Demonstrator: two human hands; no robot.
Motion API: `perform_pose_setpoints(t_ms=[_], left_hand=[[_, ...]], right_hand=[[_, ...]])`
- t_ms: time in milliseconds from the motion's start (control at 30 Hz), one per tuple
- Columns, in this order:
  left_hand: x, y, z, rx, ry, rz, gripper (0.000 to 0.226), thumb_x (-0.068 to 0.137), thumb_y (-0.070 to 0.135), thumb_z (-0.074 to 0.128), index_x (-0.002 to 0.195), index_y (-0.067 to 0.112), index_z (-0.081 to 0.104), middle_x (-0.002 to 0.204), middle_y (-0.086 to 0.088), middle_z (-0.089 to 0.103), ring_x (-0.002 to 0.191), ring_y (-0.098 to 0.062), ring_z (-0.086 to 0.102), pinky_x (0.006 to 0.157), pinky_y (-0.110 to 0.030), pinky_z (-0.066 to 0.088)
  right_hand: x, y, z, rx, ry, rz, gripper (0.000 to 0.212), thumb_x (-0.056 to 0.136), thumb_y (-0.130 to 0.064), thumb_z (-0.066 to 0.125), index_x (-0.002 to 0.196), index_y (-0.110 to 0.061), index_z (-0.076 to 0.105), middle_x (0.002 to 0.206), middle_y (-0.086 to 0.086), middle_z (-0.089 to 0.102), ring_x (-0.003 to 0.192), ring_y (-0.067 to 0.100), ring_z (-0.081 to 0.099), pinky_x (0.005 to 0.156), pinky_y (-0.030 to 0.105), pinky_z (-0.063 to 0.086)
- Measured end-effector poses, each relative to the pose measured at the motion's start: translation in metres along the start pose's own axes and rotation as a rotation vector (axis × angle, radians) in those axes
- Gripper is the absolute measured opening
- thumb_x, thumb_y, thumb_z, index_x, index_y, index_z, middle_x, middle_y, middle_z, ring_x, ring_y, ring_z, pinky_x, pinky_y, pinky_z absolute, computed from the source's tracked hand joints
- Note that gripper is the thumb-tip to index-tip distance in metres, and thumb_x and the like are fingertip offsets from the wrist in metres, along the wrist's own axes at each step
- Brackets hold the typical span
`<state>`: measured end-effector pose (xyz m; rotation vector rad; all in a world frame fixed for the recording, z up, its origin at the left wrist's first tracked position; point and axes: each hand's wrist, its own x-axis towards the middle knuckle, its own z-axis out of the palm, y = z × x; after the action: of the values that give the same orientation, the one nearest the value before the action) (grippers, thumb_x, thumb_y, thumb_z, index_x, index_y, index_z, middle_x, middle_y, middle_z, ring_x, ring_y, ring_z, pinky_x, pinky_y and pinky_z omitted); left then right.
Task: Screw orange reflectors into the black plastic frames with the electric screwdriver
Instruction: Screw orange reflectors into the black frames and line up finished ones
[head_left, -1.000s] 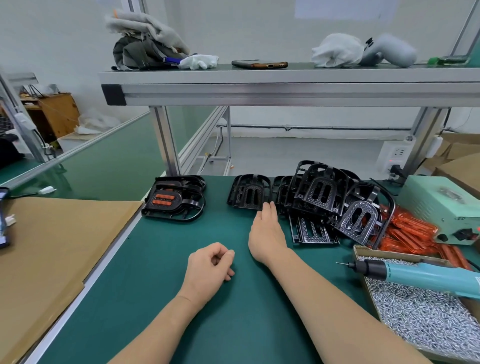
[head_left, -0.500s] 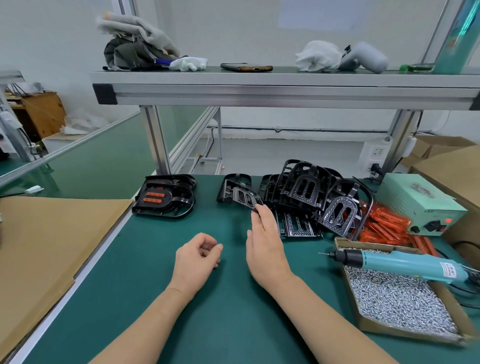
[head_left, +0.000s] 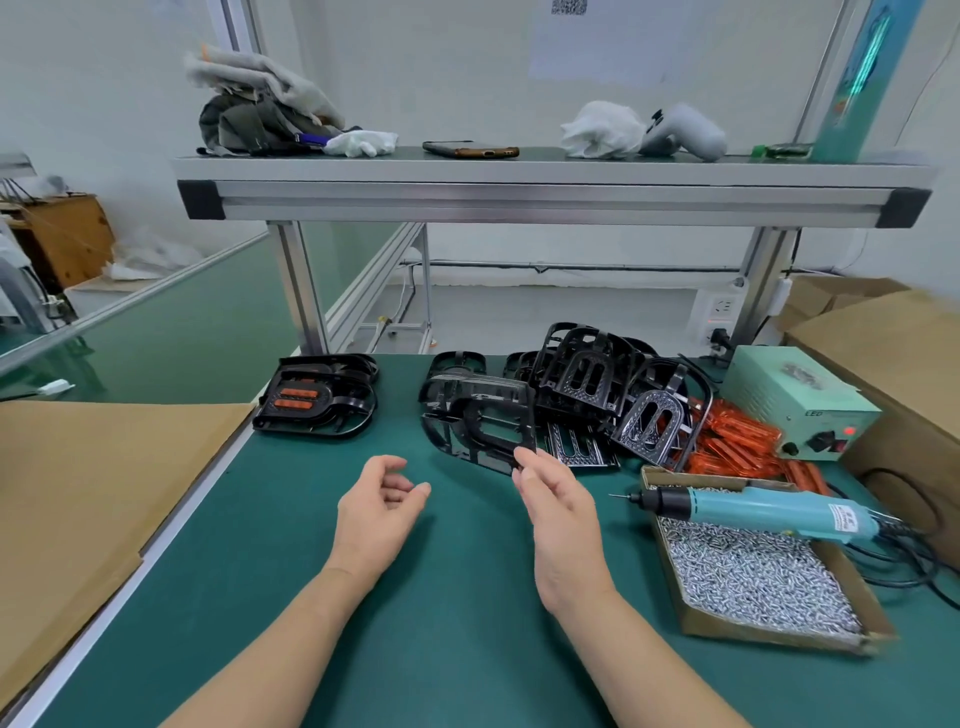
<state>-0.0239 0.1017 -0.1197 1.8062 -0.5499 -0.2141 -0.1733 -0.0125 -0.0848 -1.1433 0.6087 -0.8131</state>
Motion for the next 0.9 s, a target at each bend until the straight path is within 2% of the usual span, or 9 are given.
perform_pose_setpoints(t_ms=[100, 167, 300, 400, 567, 667, 767, 833, 900], left_hand=[[-0.002, -0.002, 0.000, 0.006, -0.009, -0.002, 0.010, 0.088, 0.018, 0.073, 0.095, 0.019, 0.066, 0.090, -0.004, 0.071, 0.084, -0.022, 0.069, 0.085, -0.033, 0.056], [-0.001, -0.002, -0.001, -0.065, -0.010, -0.022, 0.018, 0.090, 0.016, 0.072, 0.106, 0.013, 0.063, 0.091, -0.010, 0.070, 0.083, -0.025, 0.071, 0.083, -0.035, 0.058], [-0.002, -0.003, -0.001, -0.165, -0.008, -0.057, 0.030, 0.093, 0.017, 0.069, 0.117, 0.008, 0.055, 0.087, -0.011, 0.072, 0.075, -0.019, 0.074, 0.070, -0.021, 0.056], [-0.008, -0.006, 0.002, -0.179, -0.020, -0.093, 0.032, 0.093, 0.021, 0.070, 0.120, 0.008, 0.057, 0.084, -0.004, 0.075, 0.074, -0.018, 0.074, 0.069, -0.023, 0.055], [-0.021, 0.000, 0.010, -0.183, -0.106, -0.134, 0.078, 0.087, 0.030, 0.077, 0.150, 0.011, 0.035, 0.089, -0.002, 0.075, 0.079, -0.015, 0.074, 0.064, -0.020, 0.054], [-0.028, 0.006, 0.016, -0.158, -0.102, -0.175, 0.108, 0.063, 0.055, 0.080, 0.152, 0.018, 0.032, 0.100, -0.008, 0.070, 0.088, -0.019, 0.071, 0.085, -0.037, 0.058], [-0.031, 0.009, 0.017, -0.227, -0.058, -0.184, 0.085, 0.071, 0.035, 0.081, 0.146, 0.026, 0.041, 0.107, -0.017, 0.066, 0.095, -0.028, 0.069, 0.098, -0.049, 0.052], [-0.030, 0.009, 0.015, -0.274, -0.045, -0.187, 0.076, 0.085, 0.011, 0.074, 0.149, 0.025, 0.036, 0.107, -0.017, 0.068, 0.098, -0.031, 0.069, 0.097, -0.048, 0.053], [-0.030, 0.008, 0.013, -0.275, -0.042, -0.174, 0.070, 0.086, 0.006, 0.069, 0.145, 0.028, 0.038, 0.105, -0.015, 0.070, 0.098, -0.030, 0.069, 0.095, -0.045, 0.053]], right_hand=[[-0.006, 0.001, -0.001, 0.262, 0.036, 0.145, 0.023, 0.100, 0.004, 0.051, 0.107, -0.005, 0.071, 0.129, 0.008, 0.066, 0.108, 0.009, 0.067, 0.107, 0.029, 0.045], [-0.009, 0.003, -0.003, 0.395, 0.062, 0.229, 0.019, 0.099, 0.006, 0.051, 0.104, 0.006, 0.070, 0.122, 0.016, 0.069, 0.102, 0.012, 0.068, 0.106, 0.034, 0.047], [-0.017, 0.007, -0.008, 0.550, 0.091, 0.365, 0.017, 0.095, 0.011, 0.055, 0.100, 0.013, 0.071, 0.113, 0.019, 0.073, 0.107, 0.022, 0.068, 0.095, 0.035, 0.052], [-0.025, 0.011, -0.009, 0.618, 0.092, 0.407, 0.017, 0.094, 0.013, 0.055, 0.102, 0.016, 0.070, 0.111, 0.020, 0.073, 0.110, 0.025, 0.067, 0.091, 0.035, 0.058], [-0.042, 0.019, 0.001, 0.421, 0.014, 0.404, 0.021, 0.097, 0.009, 0.052, 0.104, 0.009, 0.072, 0.114, 0.014, 0.073, 0.108, 0.022, 0.066, 0.092, 0.035, 0.054], [-0.052, 0.019, 0.009, 0.223, -0.052, 0.334, 0.028, 0.101, 0.006, 0.047, 0.104, -0.002, 0.074, 0.121, 0.000, 0.067, 0.111, 0.010, 0.065, 0.093, 0.025, 0.053], [-0.059, 0.020, 0.013, 0.129, -0.123, 0.306, 0.033, 0.102, 0.006, 0.044, 0.104, -0.008, 0.074, 0.118, -0.012, 0.064, 0.108, 0.003, 0.064, 0.089, 0.017, 0.053], [-0.061, 0.019, 0.012, 0.093, -0.169, 0.314, 0.033, 0.101, 0.007, 0.045, 0.105, -0.008, 0.073, 0.114, -0.014, 0.064, 0.103, 0.002, 0.065, 0.089, 0.016, 0.052], [-0.062, 0.017, 0.010, 0.019, -0.217, 0.312, 0.032, 0.098, 0.008, 0.048, 0.101, -0.009, 0.075, 0.111, -0.014, 0.066, 0.095, 0.001, 0.066, 0.089, 0.015, 0.050]])
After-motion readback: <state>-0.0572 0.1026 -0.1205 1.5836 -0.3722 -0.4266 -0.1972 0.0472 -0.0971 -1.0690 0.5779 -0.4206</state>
